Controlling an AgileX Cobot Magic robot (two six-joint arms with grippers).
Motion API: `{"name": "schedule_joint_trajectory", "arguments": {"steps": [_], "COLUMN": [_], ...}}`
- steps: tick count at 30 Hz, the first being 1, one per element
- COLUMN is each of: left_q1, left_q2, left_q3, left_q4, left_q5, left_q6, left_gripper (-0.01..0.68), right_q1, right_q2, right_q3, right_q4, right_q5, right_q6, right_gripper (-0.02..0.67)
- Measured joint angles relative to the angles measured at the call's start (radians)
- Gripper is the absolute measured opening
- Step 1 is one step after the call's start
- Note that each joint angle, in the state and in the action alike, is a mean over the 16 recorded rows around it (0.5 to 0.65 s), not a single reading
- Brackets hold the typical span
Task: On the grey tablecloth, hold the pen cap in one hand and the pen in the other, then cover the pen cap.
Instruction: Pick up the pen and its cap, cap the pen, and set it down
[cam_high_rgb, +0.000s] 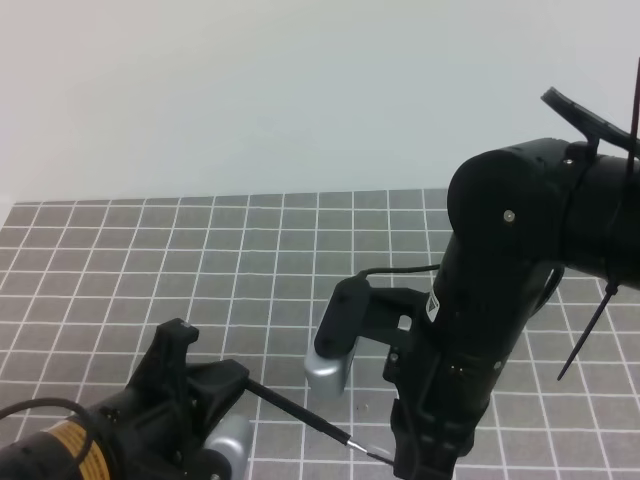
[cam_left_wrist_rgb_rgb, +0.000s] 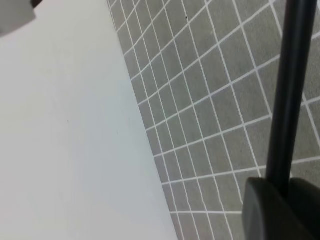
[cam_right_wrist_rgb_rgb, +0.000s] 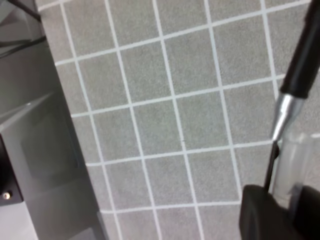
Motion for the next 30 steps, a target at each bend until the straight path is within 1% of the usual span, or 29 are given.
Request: {"name": "schedule_joint_trajectory", "arguments": {"steps": [7, 30], "left_q1": [0.001, 0.002], "left_q2": [0.016, 0.050], "left_q3": [0.000, -0.002], "left_q4": [-0.002, -0.020], "left_q5": [0.006, -0.053], "left_q6": [0.009, 0.023], "left_gripper": [0.041, 0.038], "right_q1": [0.000, 0.000], "right_q2": [0.000, 0.000], "right_q3": [0.000, 0.000], "right_q4": [0.004, 0.001], "right_q5": [0.017, 0.026], "right_q6": [0.001, -0.003], "right_gripper": [0.091, 0.091]}}
